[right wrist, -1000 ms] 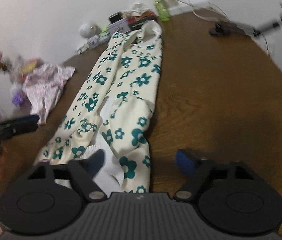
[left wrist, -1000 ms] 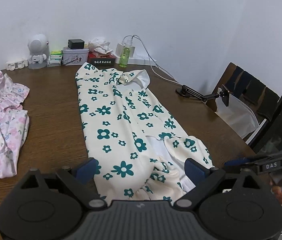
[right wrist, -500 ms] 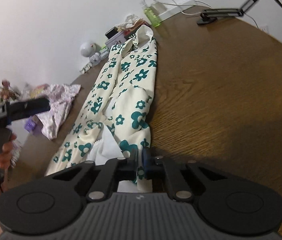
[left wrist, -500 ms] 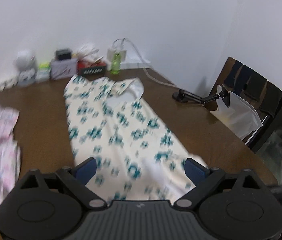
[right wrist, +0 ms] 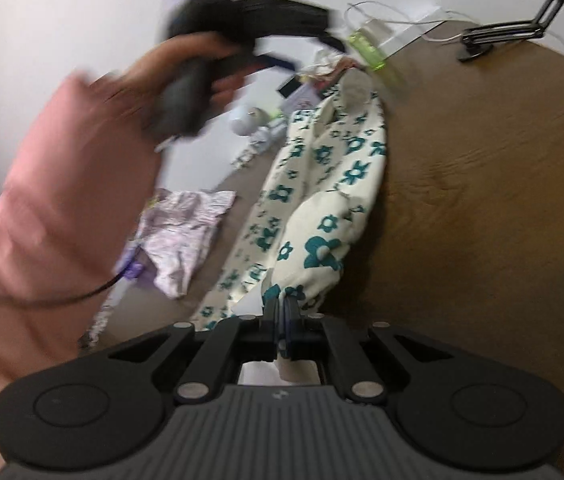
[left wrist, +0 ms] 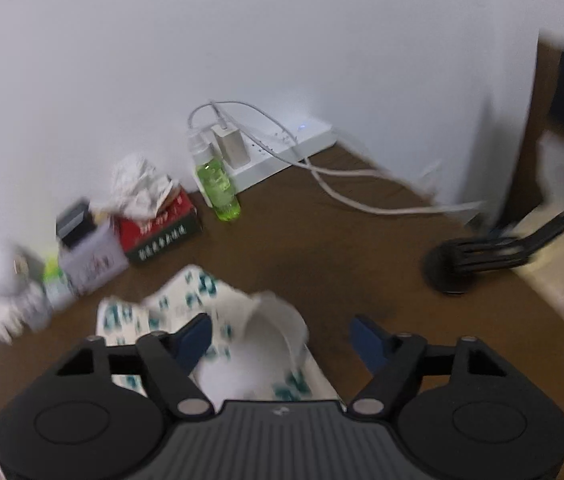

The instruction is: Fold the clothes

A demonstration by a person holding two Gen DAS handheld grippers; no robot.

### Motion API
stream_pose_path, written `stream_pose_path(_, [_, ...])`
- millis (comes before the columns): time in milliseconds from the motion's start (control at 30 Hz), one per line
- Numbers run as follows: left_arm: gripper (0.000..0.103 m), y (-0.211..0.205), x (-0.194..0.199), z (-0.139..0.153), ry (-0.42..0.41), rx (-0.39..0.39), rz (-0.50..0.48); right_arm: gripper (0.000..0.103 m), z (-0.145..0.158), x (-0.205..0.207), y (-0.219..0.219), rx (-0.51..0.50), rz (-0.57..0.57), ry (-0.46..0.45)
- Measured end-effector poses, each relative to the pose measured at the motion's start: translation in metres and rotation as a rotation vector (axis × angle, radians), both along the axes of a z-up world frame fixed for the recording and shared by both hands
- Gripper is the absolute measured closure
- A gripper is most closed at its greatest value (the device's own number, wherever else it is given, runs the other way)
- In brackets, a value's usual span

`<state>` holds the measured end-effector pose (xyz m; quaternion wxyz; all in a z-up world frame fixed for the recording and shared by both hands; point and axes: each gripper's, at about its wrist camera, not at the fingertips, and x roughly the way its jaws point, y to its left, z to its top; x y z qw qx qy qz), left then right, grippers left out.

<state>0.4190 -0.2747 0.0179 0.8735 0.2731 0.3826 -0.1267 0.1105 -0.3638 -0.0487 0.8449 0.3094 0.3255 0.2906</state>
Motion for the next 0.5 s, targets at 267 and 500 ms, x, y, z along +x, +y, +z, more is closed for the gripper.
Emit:
stream_pose_path(267, [0.044,-0.028,0.052,-0.063,0.029,0.201,0.090,0.100,-0.002,0.015,0.004,0.018,0.074,-0.023])
stream_pose_path(500, [0.101,0.005,0.056,-0.035,0.106,-0.006,0.057,0.100,0.013,0.015,0.013,-0.032,0.083,-0.045])
